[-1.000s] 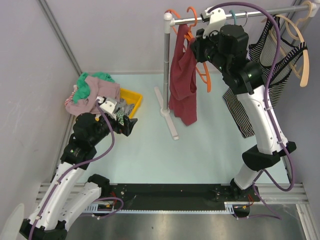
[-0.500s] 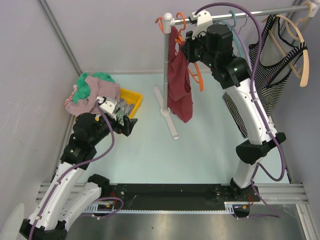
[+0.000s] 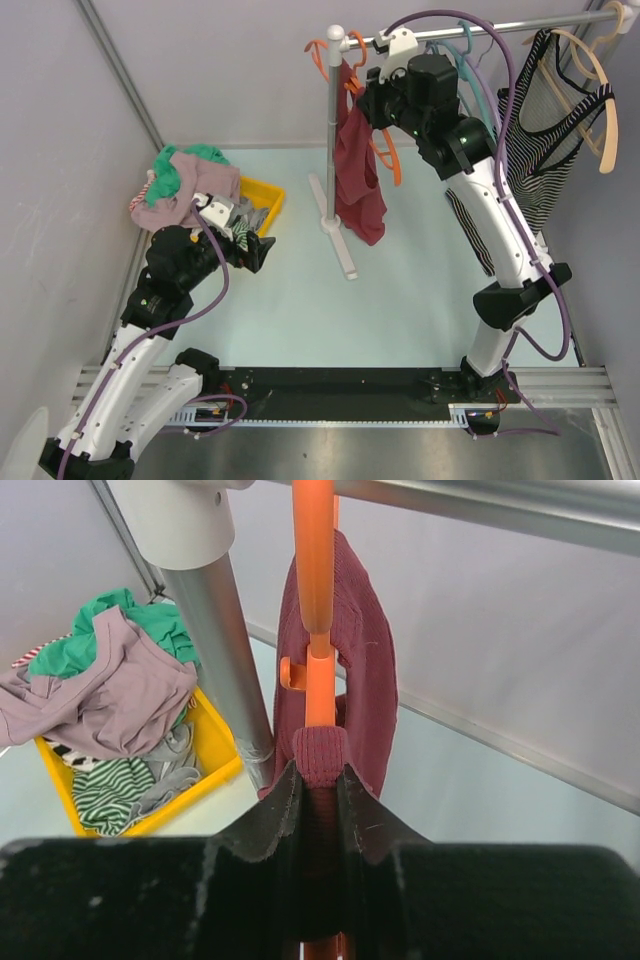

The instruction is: Place the tank top on the hanger

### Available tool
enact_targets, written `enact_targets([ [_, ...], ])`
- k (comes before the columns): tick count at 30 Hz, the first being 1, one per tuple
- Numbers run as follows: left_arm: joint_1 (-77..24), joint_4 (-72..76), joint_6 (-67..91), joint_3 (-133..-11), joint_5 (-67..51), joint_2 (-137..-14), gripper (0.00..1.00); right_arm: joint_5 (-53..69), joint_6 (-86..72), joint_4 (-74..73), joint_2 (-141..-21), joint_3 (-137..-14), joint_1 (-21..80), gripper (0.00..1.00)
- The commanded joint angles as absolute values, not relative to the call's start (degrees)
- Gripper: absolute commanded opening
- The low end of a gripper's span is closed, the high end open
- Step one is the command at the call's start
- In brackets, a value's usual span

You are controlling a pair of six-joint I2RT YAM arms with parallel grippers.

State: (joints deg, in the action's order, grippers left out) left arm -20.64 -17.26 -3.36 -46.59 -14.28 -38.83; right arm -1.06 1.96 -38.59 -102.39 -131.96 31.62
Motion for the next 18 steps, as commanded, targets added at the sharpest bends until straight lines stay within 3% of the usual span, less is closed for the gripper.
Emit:
enact_targets([
  [1, -20.13, -16.00, -2.29, -46.67, -15.56, -38.76, 0.99, -1.76, 1.49, -35.60, -98.97, -130.96, 32.08, 0.09],
  [3, -20.13, -16.00, -2.29, -46.58, -15.56, -38.76, 1.00, -2.02, 1.58, -35.51, -98.09, -130.78, 32.25, 0.21],
  [4, -20.13, -16.00, -2.20, -46.67, -15.47, -38.76, 0.99, -2.20, 1.58, -35.51, -97.65, -130.78, 32.34, 0.42],
  [5, -20.13, -16.00, -2.28, -46.67, -15.56, -38.85, 0.99, -2.37, 1.67, -35.33, -97.30, -130.52, 32.34, 0.52],
  [7, -20.13, -16.00, -2.29, -46.67, -15.64, -38.93, 0.99, -2.72, 1.93, -35.25, -96.42, -130.34, 32.43, 0.67],
  [10, -20.13, -16.00, -2.29, -46.67, -15.47, -38.85, 0.99, -3.34, 2.28, -35.16, -95.37, -130.08, 32.69, 0.79],
  [11, -20.13, -16.00, -2.20, -46.67, -15.38, -38.93, 1.00, -3.60, 2.46, -35.33, -95.01, -129.99, 32.61, 0.99],
  [18, -20.13, -15.91, -2.20, -46.58, -14.77, -38.85, 0.99, -9.31, 3.08, -32.18, -88.17, -121.59, 34.19, 1.00],
])
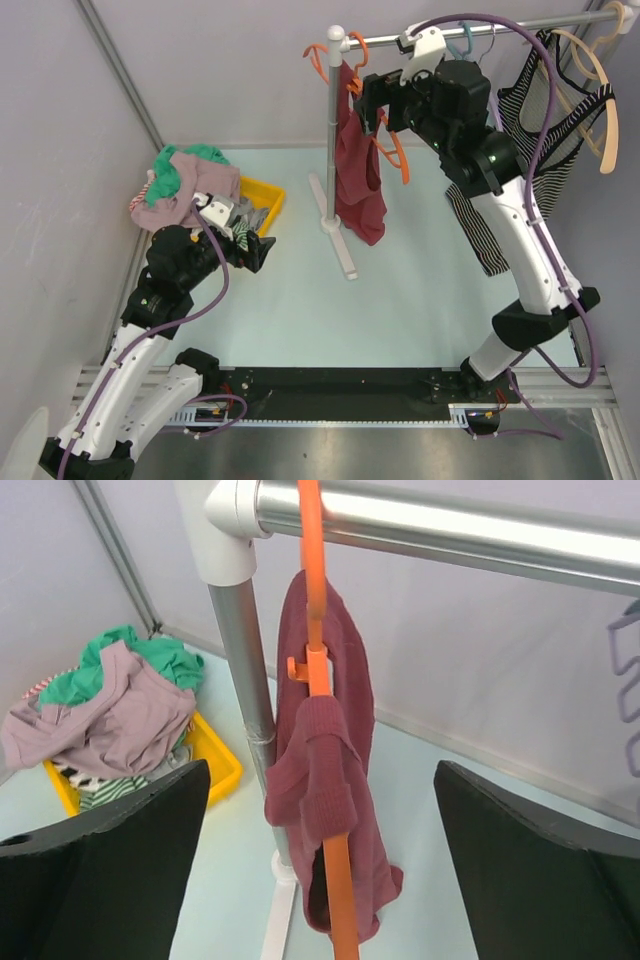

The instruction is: Place the tank top on the hanger

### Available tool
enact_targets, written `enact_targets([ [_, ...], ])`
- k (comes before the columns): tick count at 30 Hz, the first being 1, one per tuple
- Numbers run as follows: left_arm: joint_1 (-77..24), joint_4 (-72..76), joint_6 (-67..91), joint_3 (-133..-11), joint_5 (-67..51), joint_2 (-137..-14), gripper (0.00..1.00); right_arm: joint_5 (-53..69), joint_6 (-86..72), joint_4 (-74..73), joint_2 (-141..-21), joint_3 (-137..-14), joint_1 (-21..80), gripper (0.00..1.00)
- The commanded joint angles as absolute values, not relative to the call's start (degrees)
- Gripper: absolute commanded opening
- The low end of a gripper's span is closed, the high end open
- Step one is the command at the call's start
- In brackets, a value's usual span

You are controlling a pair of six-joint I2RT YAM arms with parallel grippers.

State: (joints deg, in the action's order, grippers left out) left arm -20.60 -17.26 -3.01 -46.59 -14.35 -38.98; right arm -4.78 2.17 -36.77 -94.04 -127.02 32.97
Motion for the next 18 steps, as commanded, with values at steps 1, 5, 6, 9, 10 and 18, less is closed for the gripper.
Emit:
enact_targets([
  [1, -20.13, -15.82, -2.20, -46.50, -14.68, -38.76, 0.99, -9.66, 3.25, -31.12, -86.76, -119.12, 34.62, 1.00],
  [5, -20.13, -15.91, -2.11, -46.49, -13.89, -38.76, 0.99, -11.24, 3.51, -25.07, -76.68, -107.25, 37.35, 1.00],
  [6, -20.13, -15.65, -2.02, -46.41, -13.45, -38.76, 0.99, -12.38, 3.69, -24.09, -74.90, -104.44, 39.01, 1.00],
  [9, -20.04, -15.47, -1.50, -46.14, -10.73, -38.32, 0.99, -13.88, 4.13, -19.79, -66.84, -93.80, 42.61, 1.00],
  [10, -19.60, -15.38, -1.06, -46.06, -10.03, -38.32, 0.99, -14.06, 3.96, -19.08, -65.06, -91.69, 43.32, 1.00],
  [18, -10.56, -15.29, 2.28, -45.62, -8.00, -37.53, 0.99, -19.59, 2.02, -21.35, -53.18, -74.81, 45.26, 1.00],
])
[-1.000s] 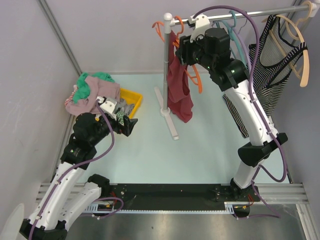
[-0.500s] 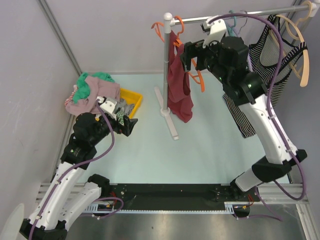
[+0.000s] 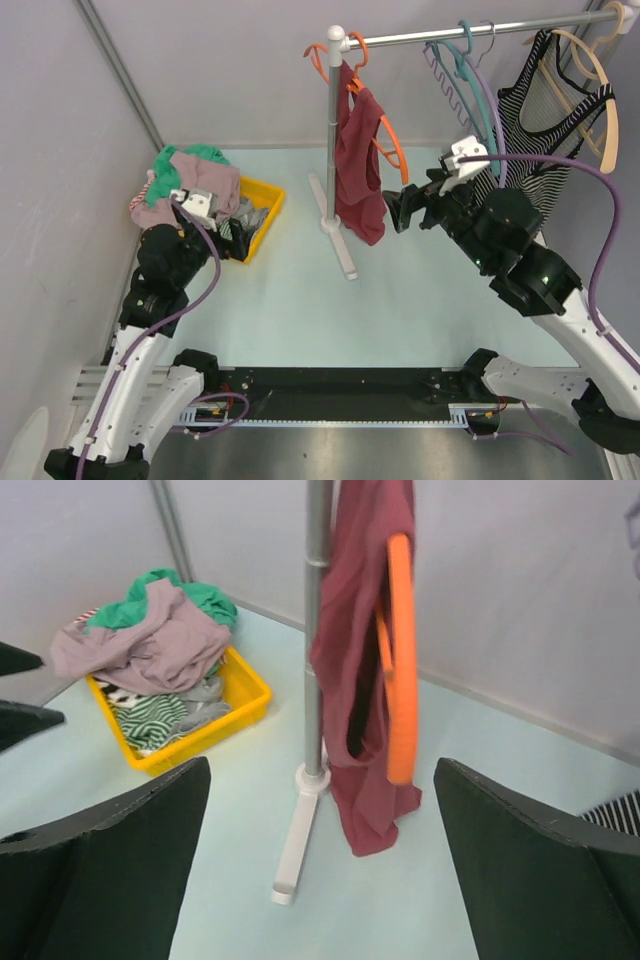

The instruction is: Place the tank top on the hanger

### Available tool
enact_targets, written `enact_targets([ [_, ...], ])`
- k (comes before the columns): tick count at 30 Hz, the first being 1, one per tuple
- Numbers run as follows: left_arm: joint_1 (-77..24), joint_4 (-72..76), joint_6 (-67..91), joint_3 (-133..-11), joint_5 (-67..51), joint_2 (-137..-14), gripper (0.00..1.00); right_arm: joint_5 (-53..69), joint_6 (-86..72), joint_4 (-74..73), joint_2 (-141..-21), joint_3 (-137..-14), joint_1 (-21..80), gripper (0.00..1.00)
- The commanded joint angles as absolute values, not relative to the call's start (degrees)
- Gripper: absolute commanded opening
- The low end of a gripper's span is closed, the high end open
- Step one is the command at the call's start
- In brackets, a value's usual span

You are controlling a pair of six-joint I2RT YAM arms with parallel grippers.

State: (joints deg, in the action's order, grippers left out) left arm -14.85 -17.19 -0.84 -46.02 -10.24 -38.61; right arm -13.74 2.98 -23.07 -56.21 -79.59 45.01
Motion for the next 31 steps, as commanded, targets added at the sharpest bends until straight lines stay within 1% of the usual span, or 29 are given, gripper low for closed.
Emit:
enact_targets([
  [1, -8.63, -15.21, 2.72, -45.62, -7.48, -37.27, 1.00, -20.64, 1.33, -21.88, -51.69, -73.66, 44.57, 1.00],
  [3, -7.04, -15.29, 3.07, -45.35, -6.34, -36.39, 1.00, -21.36, 0.27, -23.46, -49.93, -69.98, 42.55, 1.00],
  [7, -5.27, -15.21, 2.47, -44.65, -5.80, -35.16, 1.00, -15.74, -5.08, -24.43, -43.26, -64.34, 31.76, 1.00],
  [12, -5.27, -14.24, 2.02, -44.30, -7.73, -34.72, 0.99, -12.48, -7.47, -26.54, -39.99, -61.00, 25.85, 1.00],
  [17, -5.36, -13.62, 3.25, -44.73, -6.51, -35.15, 0.99, -11.78, -9.75, -27.16, -37.27, -59.42, 24.00, 1.00],
  [31, -5.36, -13.09, 3.08, -44.30, -6.94, -34.10, 0.99, -11.08, -9.58, -27.51, -37.18, -59.33, 23.64, 1.00],
])
